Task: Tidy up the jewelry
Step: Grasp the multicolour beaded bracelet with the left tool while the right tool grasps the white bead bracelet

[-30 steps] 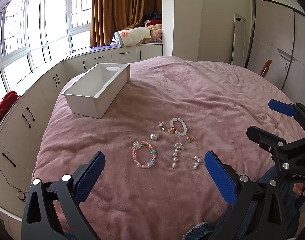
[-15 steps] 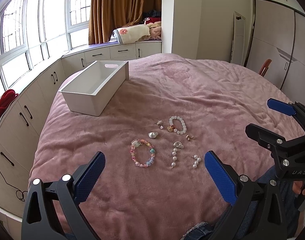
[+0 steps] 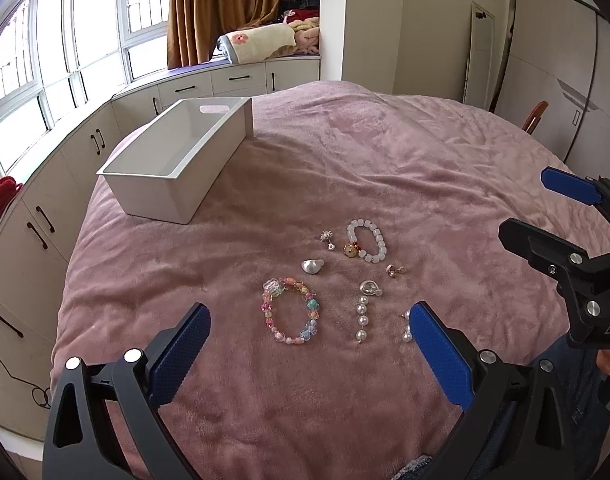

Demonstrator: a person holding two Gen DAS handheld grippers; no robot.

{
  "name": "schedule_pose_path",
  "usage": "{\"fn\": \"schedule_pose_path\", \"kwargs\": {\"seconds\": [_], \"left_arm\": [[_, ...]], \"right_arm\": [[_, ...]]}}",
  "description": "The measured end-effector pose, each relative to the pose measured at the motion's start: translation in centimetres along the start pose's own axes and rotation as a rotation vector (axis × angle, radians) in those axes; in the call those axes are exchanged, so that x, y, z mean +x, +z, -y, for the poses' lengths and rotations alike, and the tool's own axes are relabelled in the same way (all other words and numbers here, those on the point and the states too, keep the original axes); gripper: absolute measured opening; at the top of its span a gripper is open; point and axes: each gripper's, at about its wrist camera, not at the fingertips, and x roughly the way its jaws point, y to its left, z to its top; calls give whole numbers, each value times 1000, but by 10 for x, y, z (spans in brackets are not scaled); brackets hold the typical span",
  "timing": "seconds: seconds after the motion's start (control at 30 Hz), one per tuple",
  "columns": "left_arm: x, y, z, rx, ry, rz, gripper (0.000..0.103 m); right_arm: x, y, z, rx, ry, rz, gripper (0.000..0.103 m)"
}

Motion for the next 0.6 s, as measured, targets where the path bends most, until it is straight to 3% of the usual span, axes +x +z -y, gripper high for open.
{"fn": "schedule_pose_path", "kwargs": {"seconds": [0.13,0.3,0.47,0.6], "left_arm": [[29,13,-15,-43,-32,-76,101],[69,24,-33,-78,-21,-151,101],[113,25,-50,-126,-17,-252,101],[136,18,-53,-100,-2,-305,101]], "right_arm": [[29,8,5,5,14,-36,98],[79,13,16,43,51,-115,97],[131,16,30,107,65,-204,87],[170,13,39,132,67,-283,76]]}}
